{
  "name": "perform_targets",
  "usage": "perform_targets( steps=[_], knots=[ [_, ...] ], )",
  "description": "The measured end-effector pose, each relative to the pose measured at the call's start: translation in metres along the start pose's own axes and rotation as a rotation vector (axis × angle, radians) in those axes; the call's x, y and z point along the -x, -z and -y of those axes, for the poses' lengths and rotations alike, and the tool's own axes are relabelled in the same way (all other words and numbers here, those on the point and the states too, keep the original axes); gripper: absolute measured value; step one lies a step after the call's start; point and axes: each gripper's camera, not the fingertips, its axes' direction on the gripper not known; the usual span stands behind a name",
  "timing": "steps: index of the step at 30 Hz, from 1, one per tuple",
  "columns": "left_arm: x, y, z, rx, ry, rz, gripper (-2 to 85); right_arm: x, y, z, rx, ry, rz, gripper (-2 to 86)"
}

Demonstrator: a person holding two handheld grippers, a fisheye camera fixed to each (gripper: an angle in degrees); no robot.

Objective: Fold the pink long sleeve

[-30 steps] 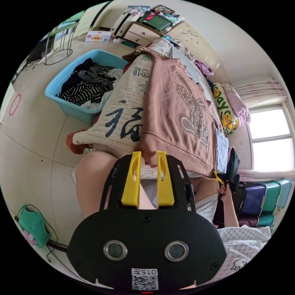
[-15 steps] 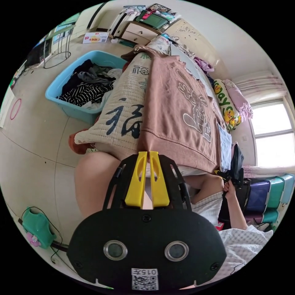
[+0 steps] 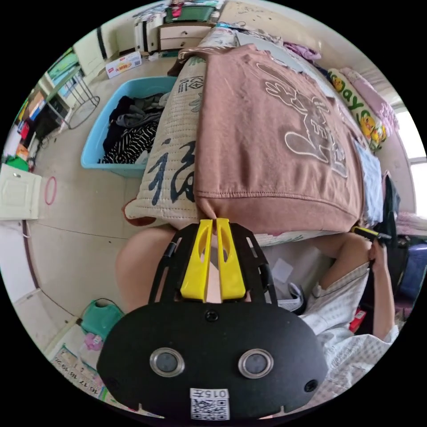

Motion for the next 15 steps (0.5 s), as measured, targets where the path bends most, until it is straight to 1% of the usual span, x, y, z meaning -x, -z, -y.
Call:
perform_targets(
  steps=[3,6,8,13,15],
  knots=[
    [-0.021,-0.006,-0.001,0.004,-0.069,0.113,-0.1,0.014,0.005,0.014,0.036,0.004,-0.028,1.5],
    [-0.025,-0.012,-0.003,0.001,-0.069,0.12,-0.1,0.032,0.011,0.021,0.051,0.029,-0.08,2.0],
    [-0.02,-0.014,-0.004,0.006,-0.05,0.077,-0.1,0.041,0.014,0.023,0.053,0.043,-0.105,2.4],
    [0.012,-0.026,-0.009,0.019,0.056,-0.148,0.0,0.066,0.022,0.025,0.052,0.069,-0.162,3.3],
    [0.015,-0.029,-0.014,0.009,0.068,-0.179,0.0,0.08,0.022,0.025,0.058,0.099,-0.221,3.7]
  ],
)
